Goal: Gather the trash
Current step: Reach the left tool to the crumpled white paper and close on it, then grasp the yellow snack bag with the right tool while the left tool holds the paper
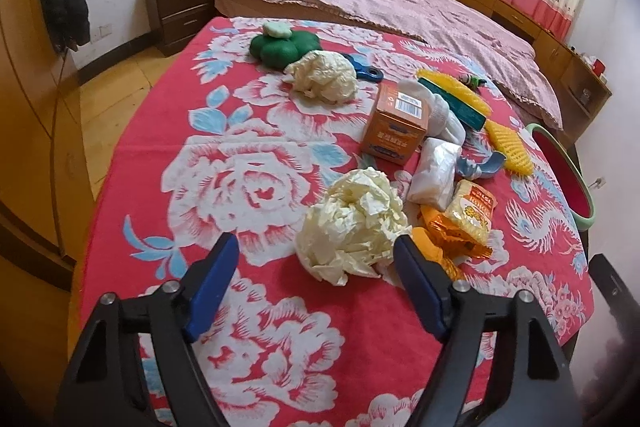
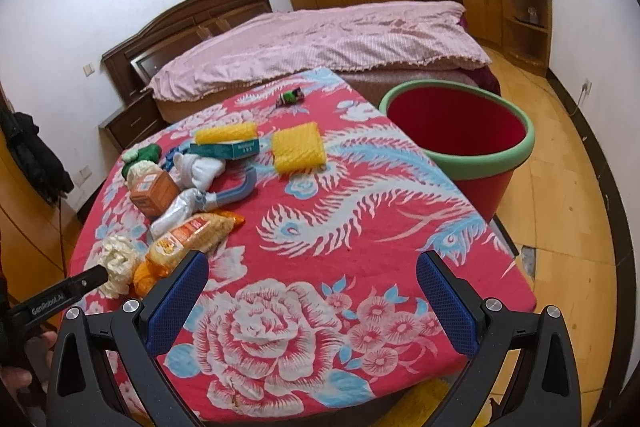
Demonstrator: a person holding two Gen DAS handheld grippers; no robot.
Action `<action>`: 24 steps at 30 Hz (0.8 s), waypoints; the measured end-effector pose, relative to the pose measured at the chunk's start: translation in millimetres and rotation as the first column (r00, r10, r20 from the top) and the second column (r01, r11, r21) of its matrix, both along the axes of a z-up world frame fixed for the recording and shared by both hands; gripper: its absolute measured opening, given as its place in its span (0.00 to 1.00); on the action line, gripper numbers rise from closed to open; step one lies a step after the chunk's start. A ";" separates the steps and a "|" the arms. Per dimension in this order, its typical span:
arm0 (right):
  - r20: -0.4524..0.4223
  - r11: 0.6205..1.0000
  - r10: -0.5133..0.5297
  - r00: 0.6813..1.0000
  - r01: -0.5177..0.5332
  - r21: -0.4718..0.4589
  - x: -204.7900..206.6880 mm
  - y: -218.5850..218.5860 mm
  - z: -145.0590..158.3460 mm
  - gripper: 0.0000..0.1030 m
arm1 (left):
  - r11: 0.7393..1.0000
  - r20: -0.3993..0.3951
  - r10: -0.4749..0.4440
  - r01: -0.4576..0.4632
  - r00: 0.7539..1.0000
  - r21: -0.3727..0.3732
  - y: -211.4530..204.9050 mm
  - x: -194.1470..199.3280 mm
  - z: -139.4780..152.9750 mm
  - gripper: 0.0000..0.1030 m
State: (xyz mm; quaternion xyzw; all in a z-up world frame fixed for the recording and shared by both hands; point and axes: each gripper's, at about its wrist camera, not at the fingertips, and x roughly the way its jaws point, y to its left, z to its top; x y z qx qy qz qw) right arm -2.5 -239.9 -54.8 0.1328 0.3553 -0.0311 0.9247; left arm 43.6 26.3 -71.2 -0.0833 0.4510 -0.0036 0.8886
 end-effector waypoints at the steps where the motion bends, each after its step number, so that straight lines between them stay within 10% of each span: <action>1: -0.008 1.000 0.001 1.000 -0.001 0.003 1.2 -0.4 -2.3 1.00 | 1.000 -0.006 -0.005 0.005 1.000 -0.009 -0.6 2.0 -1.7 0.77; 17: -0.061 0.994 0.076 0.995 -0.070 0.087 19.7 8.5 -22.9 1.00 | 0.986 0.034 -0.065 0.070 0.997 -0.152 3.2 8.6 -5.6 0.17; 24: -0.083 0.984 0.119 0.989 -0.107 0.145 30.5 20.3 -26.0 1.00 | 0.983 0.073 -0.057 0.069 0.996 -0.171 13.0 6.6 -0.8 0.16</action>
